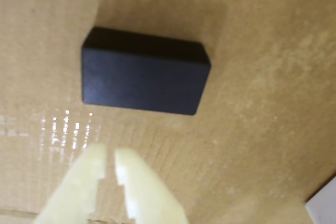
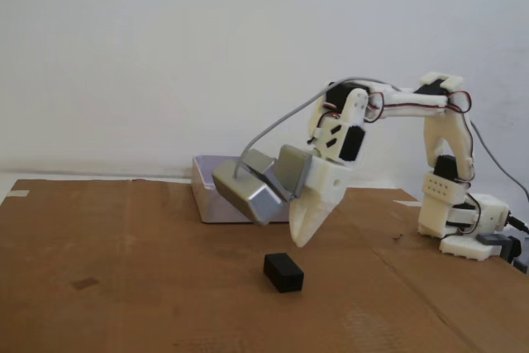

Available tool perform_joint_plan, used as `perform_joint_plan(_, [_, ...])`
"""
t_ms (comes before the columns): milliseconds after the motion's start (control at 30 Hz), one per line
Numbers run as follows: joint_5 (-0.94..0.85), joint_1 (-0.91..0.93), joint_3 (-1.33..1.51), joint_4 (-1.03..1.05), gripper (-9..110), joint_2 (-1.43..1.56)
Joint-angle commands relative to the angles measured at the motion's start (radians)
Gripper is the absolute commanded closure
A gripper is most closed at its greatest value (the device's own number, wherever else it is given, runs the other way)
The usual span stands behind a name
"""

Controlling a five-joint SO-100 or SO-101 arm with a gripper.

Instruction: Grasp a block and put it in the box.

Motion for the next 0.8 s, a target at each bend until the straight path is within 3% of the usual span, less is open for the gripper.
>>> perform_joint_plan(0, [0.000, 0.006, -0.117, -0.011, 91, 0.048])
perform_joint_plan(300, [0.015, -0.003, -0.117, -0.012, 67, 0.048])
perform_joint_plan(767, [0.057, -0.035, -0.117, -0.028, 58, 0.046])
